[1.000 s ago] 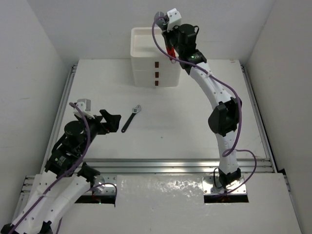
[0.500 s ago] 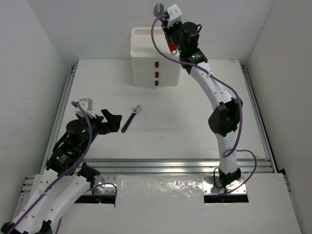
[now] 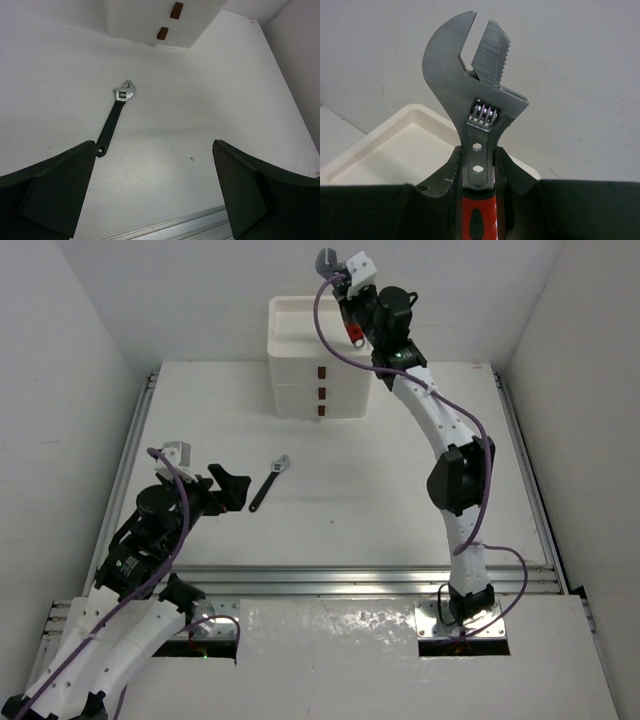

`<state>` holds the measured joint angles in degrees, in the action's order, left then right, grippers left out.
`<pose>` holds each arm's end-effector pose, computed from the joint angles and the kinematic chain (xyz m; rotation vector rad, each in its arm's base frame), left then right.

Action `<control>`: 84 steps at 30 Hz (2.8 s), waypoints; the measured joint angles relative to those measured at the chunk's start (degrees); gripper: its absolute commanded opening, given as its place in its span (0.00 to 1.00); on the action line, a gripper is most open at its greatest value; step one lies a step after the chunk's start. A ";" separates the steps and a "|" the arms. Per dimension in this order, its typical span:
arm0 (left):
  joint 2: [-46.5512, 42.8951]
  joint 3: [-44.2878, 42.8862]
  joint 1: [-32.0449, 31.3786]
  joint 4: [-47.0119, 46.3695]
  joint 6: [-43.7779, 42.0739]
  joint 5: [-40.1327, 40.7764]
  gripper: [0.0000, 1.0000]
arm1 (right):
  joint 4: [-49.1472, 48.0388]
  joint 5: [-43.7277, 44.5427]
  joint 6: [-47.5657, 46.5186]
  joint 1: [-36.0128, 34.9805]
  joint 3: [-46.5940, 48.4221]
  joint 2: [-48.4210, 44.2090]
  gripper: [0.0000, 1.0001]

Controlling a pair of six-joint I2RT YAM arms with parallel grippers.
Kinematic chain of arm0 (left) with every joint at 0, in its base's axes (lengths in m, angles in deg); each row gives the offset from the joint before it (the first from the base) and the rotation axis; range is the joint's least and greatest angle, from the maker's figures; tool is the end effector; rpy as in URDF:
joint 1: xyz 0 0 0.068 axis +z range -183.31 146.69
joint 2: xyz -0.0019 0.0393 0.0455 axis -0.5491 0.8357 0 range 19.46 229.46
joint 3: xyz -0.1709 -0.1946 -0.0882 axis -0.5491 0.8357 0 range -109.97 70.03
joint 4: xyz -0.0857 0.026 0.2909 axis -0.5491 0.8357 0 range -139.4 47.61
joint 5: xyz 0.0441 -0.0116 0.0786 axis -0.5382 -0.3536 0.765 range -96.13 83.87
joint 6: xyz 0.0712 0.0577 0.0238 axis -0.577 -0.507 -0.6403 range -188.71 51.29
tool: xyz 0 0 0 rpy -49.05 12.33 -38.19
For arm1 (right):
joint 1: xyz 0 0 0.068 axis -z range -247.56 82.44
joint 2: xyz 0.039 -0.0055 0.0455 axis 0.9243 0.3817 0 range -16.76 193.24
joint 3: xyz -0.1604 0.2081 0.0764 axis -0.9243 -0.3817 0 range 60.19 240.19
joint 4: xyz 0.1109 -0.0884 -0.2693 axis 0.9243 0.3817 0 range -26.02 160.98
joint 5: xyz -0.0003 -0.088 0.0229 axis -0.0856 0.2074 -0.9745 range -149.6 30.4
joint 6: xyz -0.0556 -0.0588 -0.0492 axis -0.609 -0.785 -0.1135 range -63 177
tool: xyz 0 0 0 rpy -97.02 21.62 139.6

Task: Sort the tools into containers

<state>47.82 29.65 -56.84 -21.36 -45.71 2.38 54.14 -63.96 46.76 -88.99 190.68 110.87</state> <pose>0.1984 -0.0726 0.3146 -0.0961 1.8664 -0.4276 0.5786 0.2341 0.4327 -0.4307 1.2825 0.2160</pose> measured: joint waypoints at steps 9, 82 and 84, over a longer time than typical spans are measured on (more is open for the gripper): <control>-0.24 0.00 0.00 0.00 0.00 -0.39 1.00 | -3.28 -1.70 -3.61 -0.09 0.96 4.33 0.02; 85.00 -36.92 3.48 8.90 -7.89 -6.27 0.65 | 39.98 12.33 38.21 -15.45 -84.76 -79.06 0.99; 85.02 -37.38 3.50 9.03 -8.15 -6.47 0.59 | 39.82 11.93 37.81 -15.45 -84.76 -79.65 0.99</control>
<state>132.84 -7.73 -53.34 -12.34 -53.86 -4.09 93.96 -52.02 84.57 -104.45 105.92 31.23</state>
